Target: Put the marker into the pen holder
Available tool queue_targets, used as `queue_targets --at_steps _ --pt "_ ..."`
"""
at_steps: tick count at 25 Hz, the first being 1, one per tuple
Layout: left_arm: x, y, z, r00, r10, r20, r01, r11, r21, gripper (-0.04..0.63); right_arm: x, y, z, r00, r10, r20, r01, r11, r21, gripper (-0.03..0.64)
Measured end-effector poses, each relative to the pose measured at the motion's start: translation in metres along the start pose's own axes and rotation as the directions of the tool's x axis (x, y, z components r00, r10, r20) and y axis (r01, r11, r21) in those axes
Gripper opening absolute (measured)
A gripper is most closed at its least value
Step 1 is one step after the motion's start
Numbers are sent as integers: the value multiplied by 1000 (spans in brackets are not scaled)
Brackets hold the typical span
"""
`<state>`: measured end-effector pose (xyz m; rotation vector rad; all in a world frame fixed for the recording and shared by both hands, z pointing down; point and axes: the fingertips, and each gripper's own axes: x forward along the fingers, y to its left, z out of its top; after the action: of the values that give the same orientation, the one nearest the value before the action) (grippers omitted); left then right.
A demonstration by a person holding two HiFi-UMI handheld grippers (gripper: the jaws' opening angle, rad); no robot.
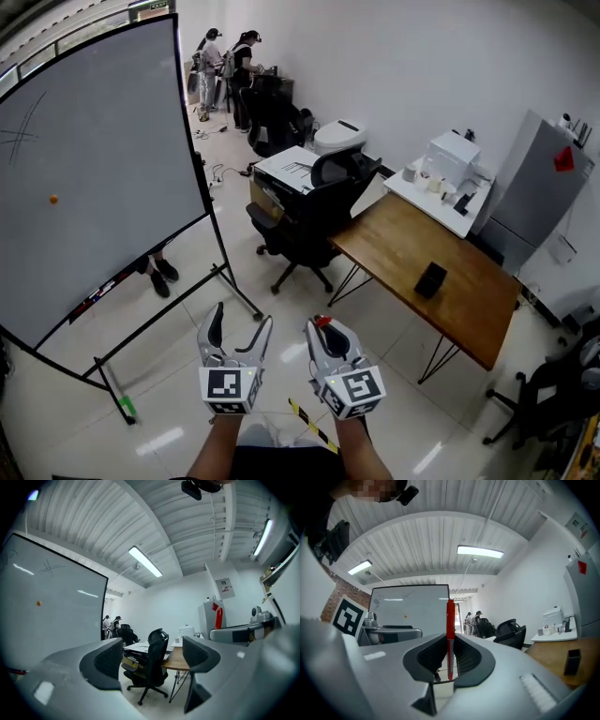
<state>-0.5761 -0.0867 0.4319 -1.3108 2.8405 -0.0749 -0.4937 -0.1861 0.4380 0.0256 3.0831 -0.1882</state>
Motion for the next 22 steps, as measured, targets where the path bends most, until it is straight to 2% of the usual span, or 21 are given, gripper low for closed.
queue_targets --at_steps 5,8,10,15,20,22 --pt "58 -42 -5 989 -148 -4 148 989 -10 405 -8 -51 -2 992 -128 -5 128 992 -7 51" --pt "95 -69 -7 970 -244 -15 244 970 1 405 -12 -84 -3 975 -223 -7 222 975 -9 51" --pt "123 -86 -11 950 -314 -3 314 950 5 405 -12 -107 -4 955 -296 -1 296 955 -10 51" --pt "194 -131 -12 884 -467 5 468 884 -18 405 -7 -170 -6 892 -452 6 452 892 -7 51" --pt "260 -173 -4 785 -618 42 619 785 -28 405 6 -231 3 805 -593 34 593 805 -2 51" --pt "284 -181 -2 755 -655 38 656 754 -34 405 14 -249 6 774 -632 29 633 774 -2 51"
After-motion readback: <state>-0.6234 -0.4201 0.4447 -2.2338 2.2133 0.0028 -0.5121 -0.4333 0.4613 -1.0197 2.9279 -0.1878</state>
